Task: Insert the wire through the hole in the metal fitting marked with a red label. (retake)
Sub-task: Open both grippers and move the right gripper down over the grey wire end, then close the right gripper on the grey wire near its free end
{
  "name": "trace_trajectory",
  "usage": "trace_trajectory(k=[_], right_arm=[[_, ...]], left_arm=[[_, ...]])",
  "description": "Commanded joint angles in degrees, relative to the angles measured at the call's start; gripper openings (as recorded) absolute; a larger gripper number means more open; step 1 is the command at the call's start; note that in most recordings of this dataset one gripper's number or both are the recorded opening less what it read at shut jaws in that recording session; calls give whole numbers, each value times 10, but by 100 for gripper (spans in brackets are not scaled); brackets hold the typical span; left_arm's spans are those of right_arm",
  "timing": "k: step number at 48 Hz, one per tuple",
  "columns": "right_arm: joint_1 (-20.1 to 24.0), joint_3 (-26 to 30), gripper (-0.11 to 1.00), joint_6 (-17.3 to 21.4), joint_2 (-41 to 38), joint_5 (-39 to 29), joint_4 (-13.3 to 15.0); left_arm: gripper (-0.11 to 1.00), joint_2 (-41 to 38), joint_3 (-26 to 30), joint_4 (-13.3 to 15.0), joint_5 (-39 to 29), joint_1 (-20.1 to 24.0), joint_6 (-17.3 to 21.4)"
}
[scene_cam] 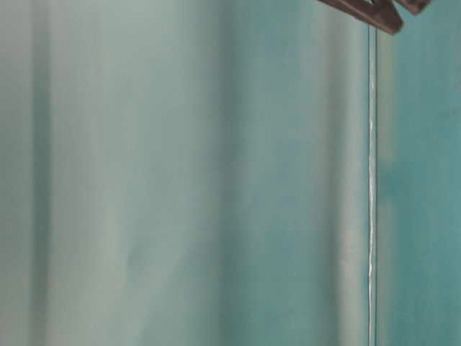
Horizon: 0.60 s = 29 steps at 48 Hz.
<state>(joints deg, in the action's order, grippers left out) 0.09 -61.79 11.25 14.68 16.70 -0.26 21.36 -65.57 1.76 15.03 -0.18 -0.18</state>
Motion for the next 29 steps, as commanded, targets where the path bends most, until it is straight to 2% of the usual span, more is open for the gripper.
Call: trace_trajectory(k=[1, 29], right_arm=[[7, 18, 68, 1, -10, 3, -1], [11, 49, 68, 1, -98, 6, 0]], left_arm=[[51, -9, 13, 2, 6, 0, 0], [51, -49, 20, 2, 30, 0, 0]])
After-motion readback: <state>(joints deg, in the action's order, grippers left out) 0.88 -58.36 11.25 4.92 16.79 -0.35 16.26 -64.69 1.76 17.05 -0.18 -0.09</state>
